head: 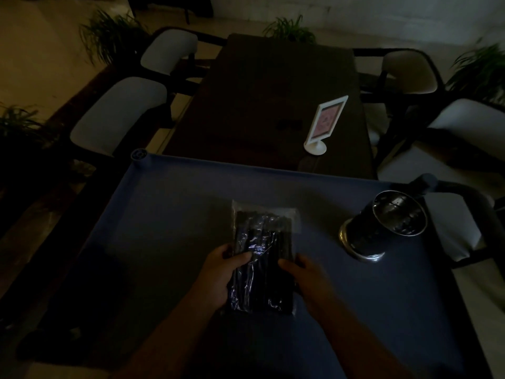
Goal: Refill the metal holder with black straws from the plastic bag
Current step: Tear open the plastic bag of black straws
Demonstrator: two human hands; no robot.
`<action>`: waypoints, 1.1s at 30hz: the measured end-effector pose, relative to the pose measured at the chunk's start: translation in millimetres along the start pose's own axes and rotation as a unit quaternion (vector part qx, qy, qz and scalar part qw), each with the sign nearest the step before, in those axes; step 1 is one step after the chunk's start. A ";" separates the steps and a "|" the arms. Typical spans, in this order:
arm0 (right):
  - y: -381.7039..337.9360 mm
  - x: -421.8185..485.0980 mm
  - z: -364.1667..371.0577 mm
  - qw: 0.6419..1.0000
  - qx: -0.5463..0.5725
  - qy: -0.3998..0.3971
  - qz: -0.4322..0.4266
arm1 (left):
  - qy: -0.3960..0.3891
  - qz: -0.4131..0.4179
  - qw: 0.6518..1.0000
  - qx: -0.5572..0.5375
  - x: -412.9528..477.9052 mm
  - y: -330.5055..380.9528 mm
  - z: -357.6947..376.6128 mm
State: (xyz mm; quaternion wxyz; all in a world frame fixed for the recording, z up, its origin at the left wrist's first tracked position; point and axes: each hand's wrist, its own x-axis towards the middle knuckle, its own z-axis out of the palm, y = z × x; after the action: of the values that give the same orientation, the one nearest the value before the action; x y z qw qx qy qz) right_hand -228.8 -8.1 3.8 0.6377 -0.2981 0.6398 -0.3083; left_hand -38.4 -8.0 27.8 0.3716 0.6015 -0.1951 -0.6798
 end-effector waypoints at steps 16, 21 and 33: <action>-87.8 -37.4 -33.4 0.985 0.073 -0.074 -0.139 | -0.140 0.090 0.986 -0.009 -27.8 73.7 41.8; -121.3 -55.9 -43.9 0.977 0.060 -0.064 -0.192 | -0.166 0.122 0.978 0.016 -34.0 100.2 60.1; -96.5 -69.6 -48.4 0.983 0.041 -0.044 -0.173 | -0.117 0.147 0.977 0.098 -50.0 75.2 71.9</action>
State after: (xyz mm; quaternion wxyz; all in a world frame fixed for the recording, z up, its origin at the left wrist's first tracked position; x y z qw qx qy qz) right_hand -277.8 -14.4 122.4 0.6138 -0.3911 0.5368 -0.4267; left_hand -87.2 -32.8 129.4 0.3817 0.5161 -0.3893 -0.6606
